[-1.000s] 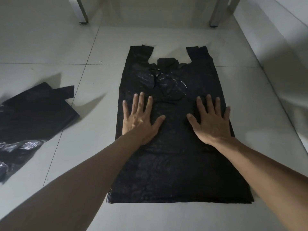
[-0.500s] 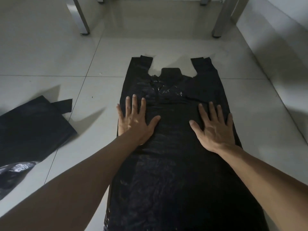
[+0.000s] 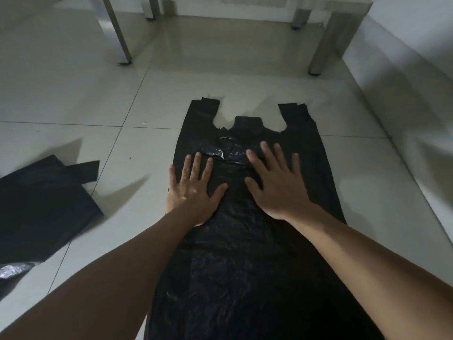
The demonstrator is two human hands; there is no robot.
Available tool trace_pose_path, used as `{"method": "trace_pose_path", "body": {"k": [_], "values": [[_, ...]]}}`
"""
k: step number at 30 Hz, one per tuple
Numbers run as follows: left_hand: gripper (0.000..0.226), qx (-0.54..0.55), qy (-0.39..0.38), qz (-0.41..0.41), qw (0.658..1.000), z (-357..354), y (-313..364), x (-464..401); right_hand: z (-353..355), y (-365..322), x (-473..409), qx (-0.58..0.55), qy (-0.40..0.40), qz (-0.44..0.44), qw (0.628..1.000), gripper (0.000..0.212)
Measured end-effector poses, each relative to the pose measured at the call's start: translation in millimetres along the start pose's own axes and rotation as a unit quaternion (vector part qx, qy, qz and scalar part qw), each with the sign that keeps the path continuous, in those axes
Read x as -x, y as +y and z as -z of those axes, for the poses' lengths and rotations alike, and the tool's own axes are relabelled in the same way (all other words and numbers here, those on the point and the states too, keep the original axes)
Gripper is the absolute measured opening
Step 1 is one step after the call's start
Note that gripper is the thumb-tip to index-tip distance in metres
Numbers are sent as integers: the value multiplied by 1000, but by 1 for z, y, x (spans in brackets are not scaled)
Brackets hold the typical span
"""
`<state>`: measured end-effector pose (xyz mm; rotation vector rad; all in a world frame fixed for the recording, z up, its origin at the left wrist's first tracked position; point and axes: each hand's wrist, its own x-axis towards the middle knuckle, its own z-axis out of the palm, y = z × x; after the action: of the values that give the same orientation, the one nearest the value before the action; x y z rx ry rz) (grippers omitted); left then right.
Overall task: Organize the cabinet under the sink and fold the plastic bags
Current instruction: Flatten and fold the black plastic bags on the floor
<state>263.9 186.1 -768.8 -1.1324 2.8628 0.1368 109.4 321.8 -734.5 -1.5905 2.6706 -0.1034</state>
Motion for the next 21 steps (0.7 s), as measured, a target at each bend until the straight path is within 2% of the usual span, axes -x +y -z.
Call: {"method": "trace_pose_path", "body": {"k": [2,4,6,10,13,15,16,18,21], "values": [[78,1,0,1,1000,1,-1,0,-8,19,-18,-15,-34,-28,999,64],[78,3,-6,-1,1000,1,-1,0,-16,56,-25,-31,-63,-138,988,70],[78,1,-15,-5,1000,2,-1,1,-20,79,-24,-18,-74,-189,979,74],[80,-2,-15,2,1000,13,4,-3,-23,78,-25,-3,-53,-176,983,76],[79,-22,40,-72,996,21,15,-22,-24,81,-25,4,-48,-174,984,76],[80,-26,33,-120,992,22,20,-43,-26,82,-26,9,-49,-173,984,75],[81,-25,19,-116,993,21,19,-53,-27,82,-26,12,-48,-172,984,74],[86,-14,-12,-58,998,17,10,-69,-28,82,-26,11,-43,-171,984,75],[92,-7,-11,14,1000,9,-3,-76,-28,82,-27,11,-52,-172,984,75]]}}
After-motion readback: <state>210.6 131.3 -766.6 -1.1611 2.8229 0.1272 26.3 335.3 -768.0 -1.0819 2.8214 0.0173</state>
